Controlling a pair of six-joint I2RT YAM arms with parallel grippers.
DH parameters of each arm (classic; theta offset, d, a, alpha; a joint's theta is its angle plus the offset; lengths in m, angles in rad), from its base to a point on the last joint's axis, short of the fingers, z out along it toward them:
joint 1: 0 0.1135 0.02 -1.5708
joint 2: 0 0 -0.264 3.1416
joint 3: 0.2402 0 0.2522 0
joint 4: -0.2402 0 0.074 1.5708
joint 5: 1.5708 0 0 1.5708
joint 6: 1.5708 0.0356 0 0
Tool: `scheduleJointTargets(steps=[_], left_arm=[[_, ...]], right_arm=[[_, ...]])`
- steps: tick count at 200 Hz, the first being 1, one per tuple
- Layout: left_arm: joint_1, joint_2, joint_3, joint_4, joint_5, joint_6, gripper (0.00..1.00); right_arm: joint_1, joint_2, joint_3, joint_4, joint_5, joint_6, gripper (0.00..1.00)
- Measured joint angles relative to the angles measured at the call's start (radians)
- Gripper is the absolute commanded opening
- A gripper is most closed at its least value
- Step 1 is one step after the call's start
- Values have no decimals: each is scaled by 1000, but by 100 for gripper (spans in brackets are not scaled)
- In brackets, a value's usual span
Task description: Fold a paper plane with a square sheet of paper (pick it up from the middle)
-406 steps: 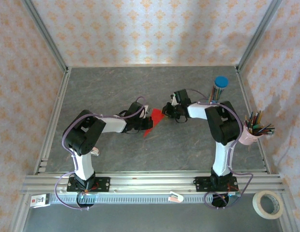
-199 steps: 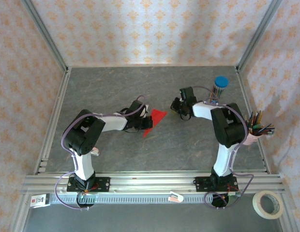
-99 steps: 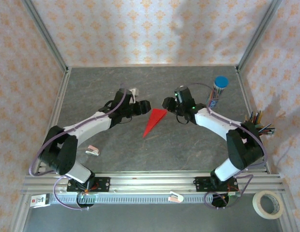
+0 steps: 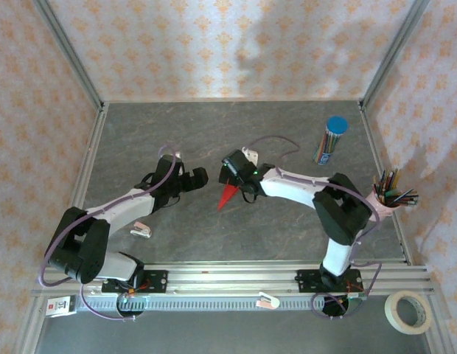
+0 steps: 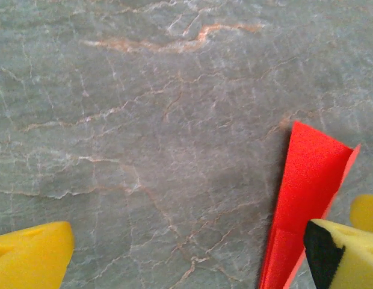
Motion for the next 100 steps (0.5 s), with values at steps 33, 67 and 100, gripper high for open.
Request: scheduleJointTargets(steps=[33,67,100], left_arm=[[0,0,-27,22,0,0,99],[2,0,-27,43,-1,0,99],[5,1,-27,44,-11,0,99]], right_arm=[[2,72,66,-62,61,15,91],[3,98,84,-121,105,34,83],[6,84,79,-149,122,60,78]])
